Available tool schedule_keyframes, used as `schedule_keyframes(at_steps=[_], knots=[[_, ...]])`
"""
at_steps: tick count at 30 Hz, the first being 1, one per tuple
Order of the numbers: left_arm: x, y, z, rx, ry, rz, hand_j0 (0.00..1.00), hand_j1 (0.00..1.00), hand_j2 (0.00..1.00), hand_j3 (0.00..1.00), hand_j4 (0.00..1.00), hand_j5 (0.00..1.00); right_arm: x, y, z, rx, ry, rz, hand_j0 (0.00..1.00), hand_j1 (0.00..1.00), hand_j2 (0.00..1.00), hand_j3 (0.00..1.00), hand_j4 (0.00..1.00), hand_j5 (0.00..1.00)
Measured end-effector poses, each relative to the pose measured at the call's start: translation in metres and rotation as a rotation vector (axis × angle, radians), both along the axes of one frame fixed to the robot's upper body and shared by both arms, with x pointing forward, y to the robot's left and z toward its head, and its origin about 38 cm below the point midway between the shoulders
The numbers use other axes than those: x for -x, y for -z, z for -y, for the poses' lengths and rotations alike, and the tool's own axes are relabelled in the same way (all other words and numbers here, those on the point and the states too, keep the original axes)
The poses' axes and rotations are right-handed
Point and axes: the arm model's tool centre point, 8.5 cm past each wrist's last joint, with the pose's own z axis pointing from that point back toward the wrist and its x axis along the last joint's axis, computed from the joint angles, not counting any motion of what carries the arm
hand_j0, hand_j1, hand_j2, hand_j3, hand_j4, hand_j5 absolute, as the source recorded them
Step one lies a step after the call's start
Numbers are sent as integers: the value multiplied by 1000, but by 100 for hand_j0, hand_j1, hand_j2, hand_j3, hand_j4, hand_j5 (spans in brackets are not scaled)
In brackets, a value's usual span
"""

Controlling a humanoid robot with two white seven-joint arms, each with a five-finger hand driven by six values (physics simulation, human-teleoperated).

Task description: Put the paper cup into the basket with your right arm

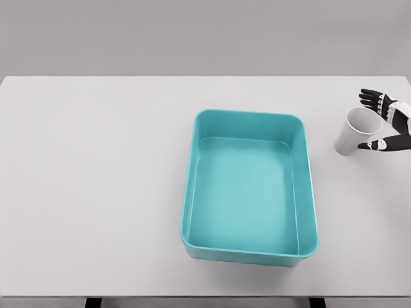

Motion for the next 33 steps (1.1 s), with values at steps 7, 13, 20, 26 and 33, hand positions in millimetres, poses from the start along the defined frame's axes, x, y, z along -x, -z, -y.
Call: schedule_keyframes(at_steps=[7, 13, 20, 26, 33], knots=[[-1, 0, 0, 0, 0, 2, 100, 100, 100, 100, 100, 100, -4, -3, -5, -5, -8, 10, 100, 100, 100, 100, 100, 100], [-1, 0, 0, 0, 0, 2, 100, 100, 100, 100, 100, 100, -6, 0, -10, -7, -16, 9, 100, 100, 100, 100, 100, 100], [0, 0, 0, 0, 0, 0, 100, 100, 100, 100, 100, 100, -6, 0, -13, -2, -24, 11, 100, 100, 100, 100, 100, 100], [0, 0, 0, 0, 0, 0, 100, 100, 100, 100, 100, 100, -6, -1, -14, 4, -27, 13, 89, 89, 89, 89, 89, 89], [-1, 0, 0, 0, 0, 2, 100, 100, 100, 100, 100, 100, -6, -2, -14, 7, -31, 16, 76, 76, 76, 76, 76, 76]])
